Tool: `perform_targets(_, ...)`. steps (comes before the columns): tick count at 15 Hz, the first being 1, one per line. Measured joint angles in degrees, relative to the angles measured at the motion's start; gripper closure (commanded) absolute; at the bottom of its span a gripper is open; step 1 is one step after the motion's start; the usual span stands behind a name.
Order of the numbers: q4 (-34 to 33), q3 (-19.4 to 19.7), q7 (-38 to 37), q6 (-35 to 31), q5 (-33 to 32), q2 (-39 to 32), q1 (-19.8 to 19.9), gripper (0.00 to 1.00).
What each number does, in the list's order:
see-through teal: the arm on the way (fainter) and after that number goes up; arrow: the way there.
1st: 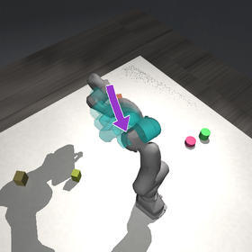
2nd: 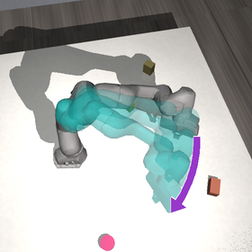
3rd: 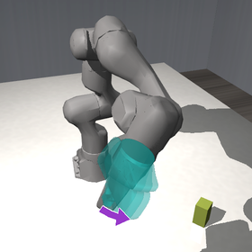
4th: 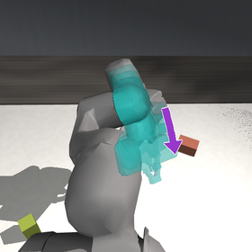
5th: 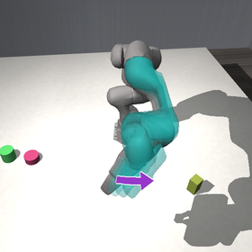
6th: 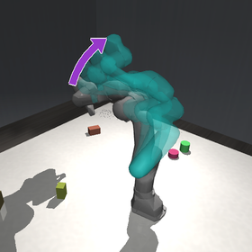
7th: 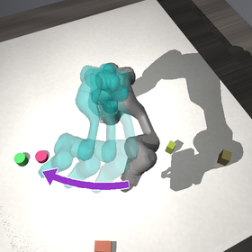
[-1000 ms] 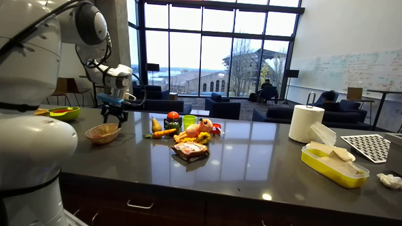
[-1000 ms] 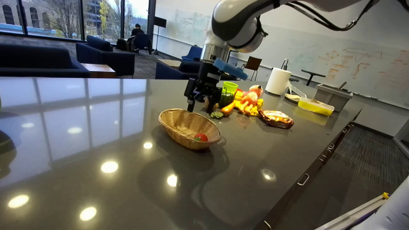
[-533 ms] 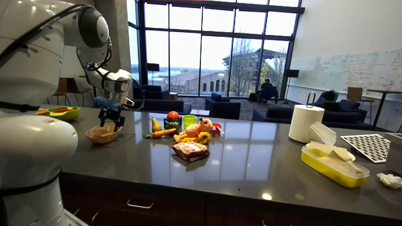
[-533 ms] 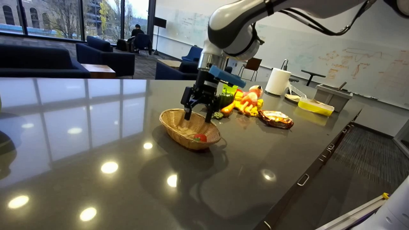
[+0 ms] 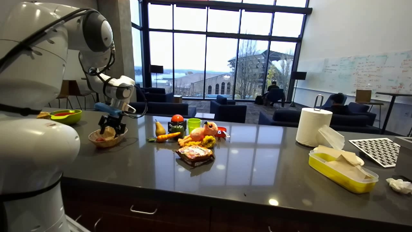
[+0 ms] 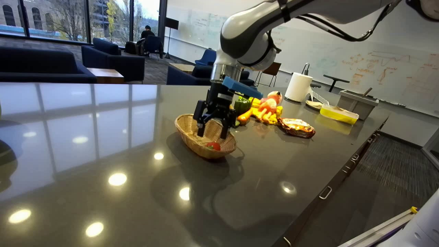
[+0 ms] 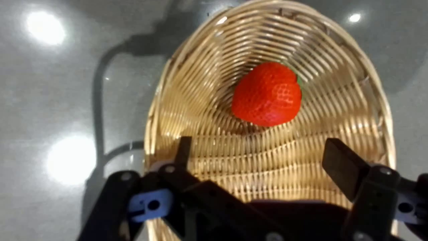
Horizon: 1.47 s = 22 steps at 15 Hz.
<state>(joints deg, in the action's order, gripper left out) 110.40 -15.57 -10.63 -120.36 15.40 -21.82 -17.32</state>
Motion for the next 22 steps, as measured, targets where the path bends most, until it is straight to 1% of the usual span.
perform_targets(9,-1.49,-0.69,-1.06,6.16,0.05,-0.45,-1.24,0.00)
perform_targets(16,-1.65,-1.17,-0.43,6.72,0.09,-1.10,-1.39,0.00)
perform_targets(18,-1.73,-1.36,0.04,6.72,0.09,-1.40,-1.40,0.26)
perform_targets(20,-1.79,-1.44,0.41,6.72,0.10,-1.56,-1.40,0.39)
perform_targets(21,-1.86,-1.45,0.63,6.72,0.10,-1.62,-1.40,0.48)
perform_targets(22,-1.92,-1.45,0.83,6.72,0.10,-1.69,-1.40,0.55)
